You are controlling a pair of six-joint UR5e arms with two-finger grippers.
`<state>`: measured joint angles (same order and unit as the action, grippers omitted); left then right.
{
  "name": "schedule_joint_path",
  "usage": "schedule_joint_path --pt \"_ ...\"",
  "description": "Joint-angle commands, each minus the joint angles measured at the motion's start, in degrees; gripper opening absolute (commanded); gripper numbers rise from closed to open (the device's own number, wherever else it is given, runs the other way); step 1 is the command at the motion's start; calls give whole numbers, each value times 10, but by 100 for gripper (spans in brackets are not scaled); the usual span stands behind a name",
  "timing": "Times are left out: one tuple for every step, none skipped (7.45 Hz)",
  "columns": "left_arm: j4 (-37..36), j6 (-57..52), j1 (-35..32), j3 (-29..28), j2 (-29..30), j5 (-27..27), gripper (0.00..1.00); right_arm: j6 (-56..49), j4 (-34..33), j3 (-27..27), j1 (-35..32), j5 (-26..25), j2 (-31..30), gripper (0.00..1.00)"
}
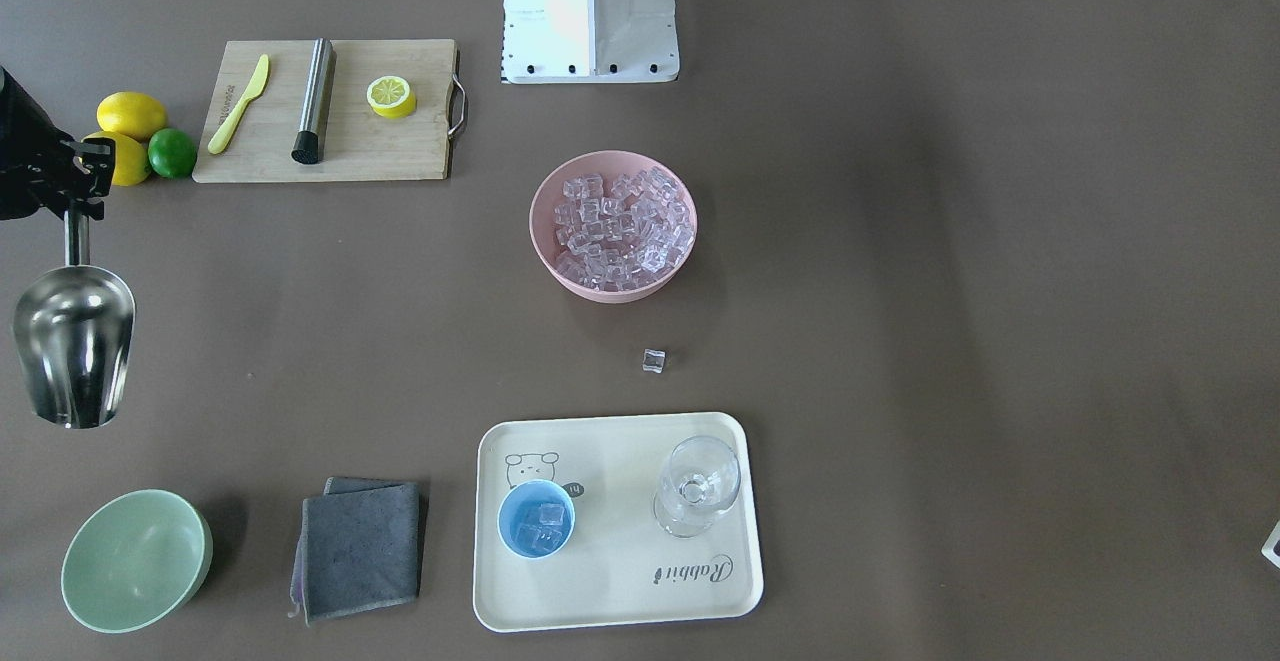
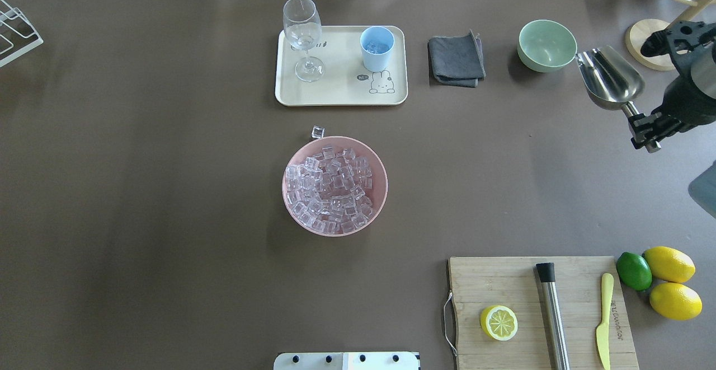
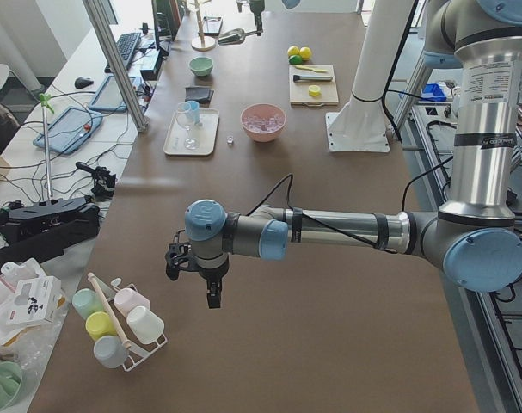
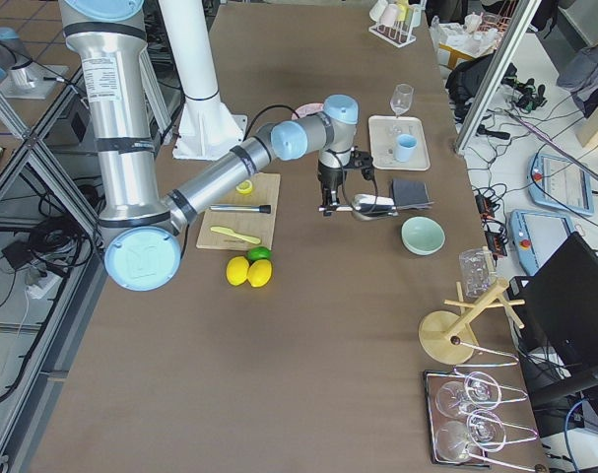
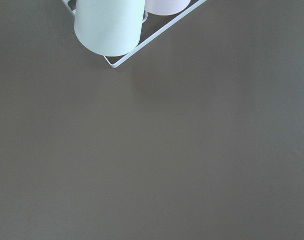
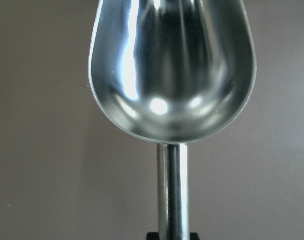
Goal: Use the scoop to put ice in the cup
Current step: 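Carry the empty scoop back to its spot with the right gripper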
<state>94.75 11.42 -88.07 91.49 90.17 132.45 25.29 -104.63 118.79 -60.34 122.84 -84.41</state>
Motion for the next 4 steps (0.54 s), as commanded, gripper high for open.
schedule_joint_path --pt "0 0 0 1 0 0 99 128 199 -54 -27 17 -105 0" --pt "0 0 0 1 1 1 99 124 203 -81 -47 62 -111 0" --pt "0 0 0 1 0 1 99 91 202 -102 -57 90 -121 0" --pt "0 0 0 0 0 1 99 54 202 -130 -63 108 -125 0"
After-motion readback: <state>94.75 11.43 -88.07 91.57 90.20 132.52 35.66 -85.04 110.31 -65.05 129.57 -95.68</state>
